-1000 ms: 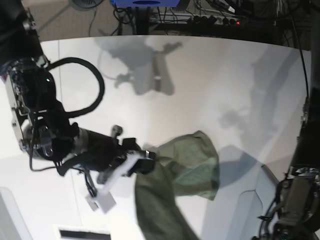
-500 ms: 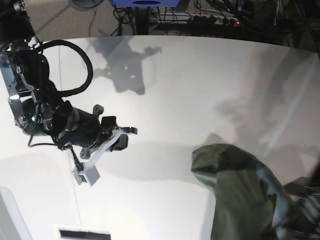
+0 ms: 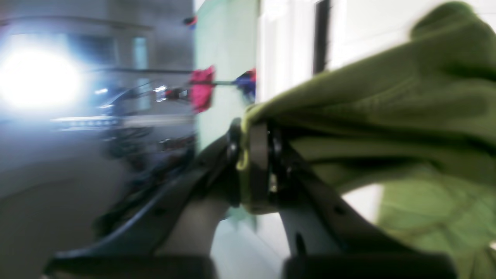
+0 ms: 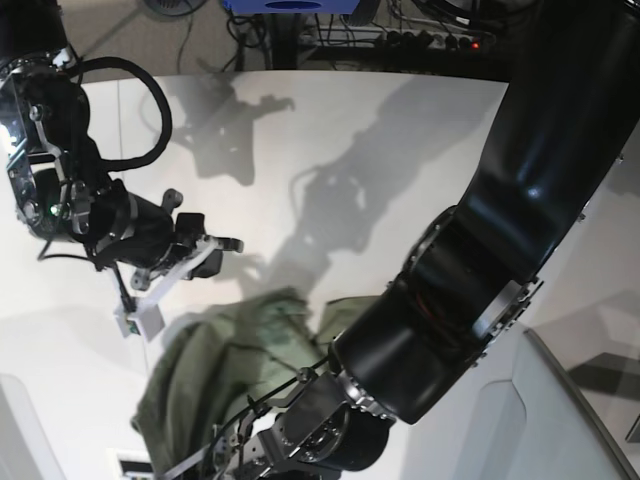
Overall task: Layout the t-shirt on the table in an organized manner, then fold the t-shirt properly
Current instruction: 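Swing the hanging shirt and lower it back onto the table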
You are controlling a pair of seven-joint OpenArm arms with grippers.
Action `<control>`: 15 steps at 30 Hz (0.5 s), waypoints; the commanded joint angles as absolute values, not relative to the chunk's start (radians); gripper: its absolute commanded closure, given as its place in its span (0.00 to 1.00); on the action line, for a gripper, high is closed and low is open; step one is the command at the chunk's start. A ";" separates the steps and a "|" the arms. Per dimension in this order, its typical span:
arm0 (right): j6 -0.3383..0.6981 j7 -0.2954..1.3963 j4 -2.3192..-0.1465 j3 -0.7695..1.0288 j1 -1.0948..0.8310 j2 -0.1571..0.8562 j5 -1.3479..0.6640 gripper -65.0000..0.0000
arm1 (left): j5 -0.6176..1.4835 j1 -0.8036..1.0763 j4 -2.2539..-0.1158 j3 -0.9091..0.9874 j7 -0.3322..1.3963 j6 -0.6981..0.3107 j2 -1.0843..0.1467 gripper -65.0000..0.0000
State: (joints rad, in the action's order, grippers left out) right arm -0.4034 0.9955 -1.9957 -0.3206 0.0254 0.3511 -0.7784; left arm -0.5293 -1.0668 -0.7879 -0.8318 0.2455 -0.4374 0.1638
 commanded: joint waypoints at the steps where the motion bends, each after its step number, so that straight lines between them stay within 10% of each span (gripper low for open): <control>1: -0.401 0.978 -2.012 -0.314 0.042 0.357 -0.777 1.00 | -0.536 -1.096 -0.751 -0.820 0.220 -0.394 0.157 1.00; 10: -0.407 0.978 -2.008 -0.315 0.030 0.346 -0.777 1.00 | -0.536 -0.983 -0.579 -0.914 0.016 -0.283 0.157 0.99; 15: -0.407 0.978 -2.008 -0.317 0.030 0.312 -0.777 1.00 | -0.530 -0.975 -0.587 -0.920 0.015 -0.283 0.157 0.19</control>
State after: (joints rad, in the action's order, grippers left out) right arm -0.4107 0.9970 -1.9942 -0.3248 0.0158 0.3012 -0.7837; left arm -0.5346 -0.9413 -0.5747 -0.9211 0.0219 -0.2974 0.1513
